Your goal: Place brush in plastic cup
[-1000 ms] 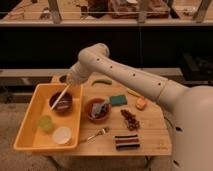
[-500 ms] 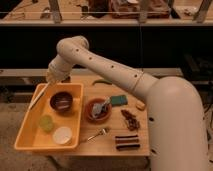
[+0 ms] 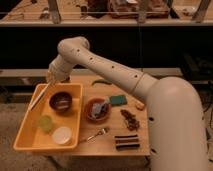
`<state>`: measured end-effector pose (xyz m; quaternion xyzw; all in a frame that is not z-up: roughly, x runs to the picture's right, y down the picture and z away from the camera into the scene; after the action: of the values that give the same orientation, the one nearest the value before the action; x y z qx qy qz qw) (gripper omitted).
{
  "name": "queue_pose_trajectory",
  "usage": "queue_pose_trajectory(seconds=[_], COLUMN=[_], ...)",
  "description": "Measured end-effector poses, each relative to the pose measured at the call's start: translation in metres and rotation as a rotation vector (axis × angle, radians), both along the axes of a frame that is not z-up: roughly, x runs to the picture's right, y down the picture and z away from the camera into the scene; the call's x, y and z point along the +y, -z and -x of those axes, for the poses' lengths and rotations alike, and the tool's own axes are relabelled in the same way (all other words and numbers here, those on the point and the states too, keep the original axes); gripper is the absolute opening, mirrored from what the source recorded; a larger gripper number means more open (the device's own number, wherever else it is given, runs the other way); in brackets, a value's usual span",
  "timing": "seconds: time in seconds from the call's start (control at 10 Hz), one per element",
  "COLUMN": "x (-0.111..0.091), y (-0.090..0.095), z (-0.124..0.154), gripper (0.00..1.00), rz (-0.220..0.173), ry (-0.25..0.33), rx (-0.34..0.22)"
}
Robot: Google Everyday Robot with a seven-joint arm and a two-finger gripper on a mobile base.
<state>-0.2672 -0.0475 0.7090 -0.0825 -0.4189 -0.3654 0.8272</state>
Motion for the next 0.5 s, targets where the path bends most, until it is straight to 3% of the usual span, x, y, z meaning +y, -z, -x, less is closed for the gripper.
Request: queue_pose_trajectory(seconds=[0.3, 0.5], x=[0.03, 0.056], y=[0.046, 0.075], z=[0.035, 0.053], gripper=[0.0, 0.0], rz=[0.019, 0.043], ry=[0.021, 0.028], rx=[-0.109, -0.145])
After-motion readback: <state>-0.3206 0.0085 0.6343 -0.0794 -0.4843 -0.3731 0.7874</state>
